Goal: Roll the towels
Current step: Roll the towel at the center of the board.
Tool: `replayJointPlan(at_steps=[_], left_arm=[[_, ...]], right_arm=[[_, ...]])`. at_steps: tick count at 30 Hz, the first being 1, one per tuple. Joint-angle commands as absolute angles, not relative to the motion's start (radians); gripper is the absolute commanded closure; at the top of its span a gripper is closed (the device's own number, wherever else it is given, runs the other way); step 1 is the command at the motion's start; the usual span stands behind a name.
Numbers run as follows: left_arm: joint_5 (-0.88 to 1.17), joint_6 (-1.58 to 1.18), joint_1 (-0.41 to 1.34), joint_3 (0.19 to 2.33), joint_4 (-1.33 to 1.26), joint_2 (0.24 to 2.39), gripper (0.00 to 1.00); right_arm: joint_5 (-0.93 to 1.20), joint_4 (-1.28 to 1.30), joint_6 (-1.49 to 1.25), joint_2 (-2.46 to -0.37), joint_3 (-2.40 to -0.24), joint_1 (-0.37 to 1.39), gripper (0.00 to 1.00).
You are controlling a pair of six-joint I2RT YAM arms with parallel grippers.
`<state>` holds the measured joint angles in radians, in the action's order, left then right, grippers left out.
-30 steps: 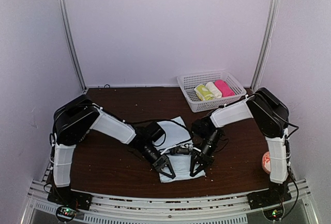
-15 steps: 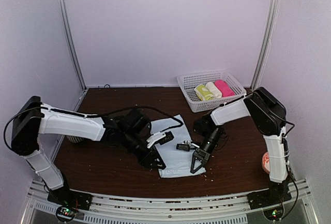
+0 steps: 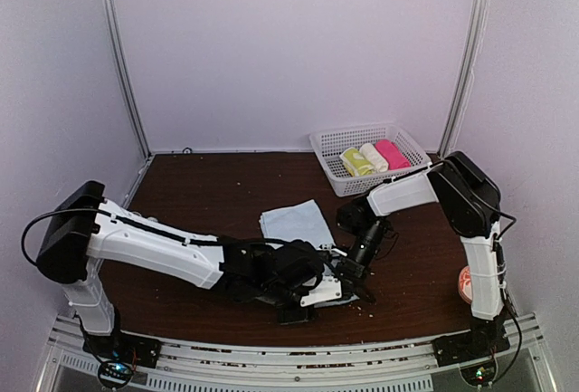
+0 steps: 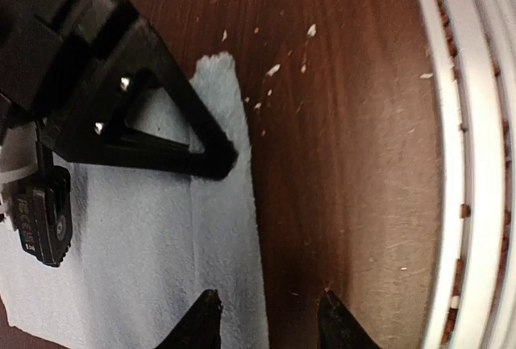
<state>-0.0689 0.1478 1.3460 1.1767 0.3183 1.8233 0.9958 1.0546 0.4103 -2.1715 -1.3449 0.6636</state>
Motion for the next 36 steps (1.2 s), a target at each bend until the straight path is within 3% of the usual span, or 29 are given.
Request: replayJointPlan(at_steps=[1, 10, 14, 18, 24, 29, 36], left_arm=[[-0.210, 0.240, 1.336, 1.224, 0.320, 1.885, 0.58], [-0.213, 0.273, 1.336, 1.225, 0.313, 1.968, 0.70], [-0.214, 0.263, 1.336, 1.223, 0.325, 1.980, 0.81], [-0.156, 0.239, 1.336, 1.223, 0.342, 1.982, 0.91], [0.072, 0.151, 1.288, 1.190, 0.310, 1.946, 0.95], [0.384, 0.032, 1.182, 1.130, 0.221, 1.928, 0.95], [0.770, -0.133, 1.047, 1.115, 0.126, 2.021, 0.94]], right_arm=[[0.769, 0.962, 0.398, -2.191, -1.335, 0.660, 0.98], [0.793, 0.969, 0.408, -2.188, -1.335, 0.665, 0.97], [0.801, 0.977, 0.417, -2.183, -1.339, 0.664, 0.96], [0.813, 1.043, 0.480, -2.125, -1.370, 0.662, 0.84], [0.830, 1.183, 0.568, -1.914, -1.512, 0.592, 0.58], [0.791, 1.098, 0.560, -1.711, -1.508, 0.543, 0.58], [0.851, 0.813, 0.528, -1.383, -1.249, 0.543, 0.59]])
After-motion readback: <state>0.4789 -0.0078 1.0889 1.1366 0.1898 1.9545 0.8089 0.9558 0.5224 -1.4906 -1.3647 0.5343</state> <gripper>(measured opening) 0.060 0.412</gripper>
